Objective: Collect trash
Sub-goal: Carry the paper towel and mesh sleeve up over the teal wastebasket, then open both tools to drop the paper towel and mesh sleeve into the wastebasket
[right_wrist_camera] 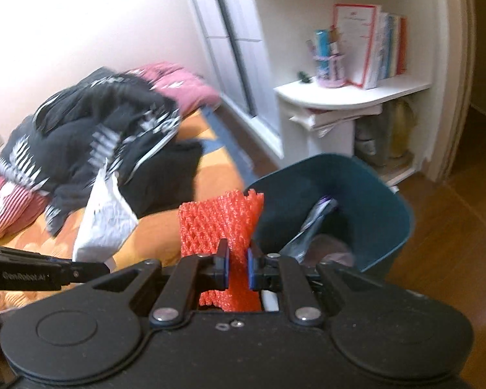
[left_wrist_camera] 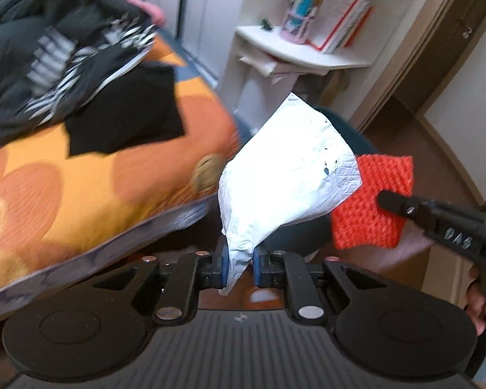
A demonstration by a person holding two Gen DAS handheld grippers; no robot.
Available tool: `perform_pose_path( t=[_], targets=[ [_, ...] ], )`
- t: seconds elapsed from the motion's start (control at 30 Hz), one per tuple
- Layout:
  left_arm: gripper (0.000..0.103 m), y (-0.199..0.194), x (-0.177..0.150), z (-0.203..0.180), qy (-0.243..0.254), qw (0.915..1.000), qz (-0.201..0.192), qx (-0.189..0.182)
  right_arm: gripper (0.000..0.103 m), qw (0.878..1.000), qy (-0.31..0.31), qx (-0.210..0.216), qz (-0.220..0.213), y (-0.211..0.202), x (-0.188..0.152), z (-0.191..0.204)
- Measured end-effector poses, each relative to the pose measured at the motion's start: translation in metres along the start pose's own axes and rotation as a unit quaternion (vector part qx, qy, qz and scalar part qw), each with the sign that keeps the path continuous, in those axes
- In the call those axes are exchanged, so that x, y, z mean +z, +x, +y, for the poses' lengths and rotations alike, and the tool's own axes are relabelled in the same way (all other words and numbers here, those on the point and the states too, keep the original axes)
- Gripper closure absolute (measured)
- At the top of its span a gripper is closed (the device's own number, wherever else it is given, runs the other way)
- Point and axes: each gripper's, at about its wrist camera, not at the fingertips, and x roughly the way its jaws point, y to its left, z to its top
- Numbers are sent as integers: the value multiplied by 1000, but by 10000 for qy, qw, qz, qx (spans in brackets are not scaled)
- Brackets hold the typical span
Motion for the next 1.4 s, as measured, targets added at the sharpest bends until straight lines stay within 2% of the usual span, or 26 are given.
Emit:
perform_pose_path(
  t=[0.27,0.53,0.87,1.2,1.3,1.4],
  targets=[
    [89,41,56,-64,16,9994,125,-315,92,9985,316,-432,-143,15,16,-54],
    [89,105,84,-99,32,9982,543,-246,92,9960,468,-760,1,37,16,-94],
    [89,171,89,-125,213,9947,1007,75,91,9928,633,-946,386,78,4,-118],
    [88,208,83,-133,276,9905,1326,218,81,9928,492,-975,496,92,-1,-122],
    [83,212,83,-134,310,9900,1362,220,76,9930,373,-995,507,92,-1,-122],
    [70,213,83,-134,312,9904,1334,202,75,9933,282,-999,501,90,-1,-121]
  ],
)
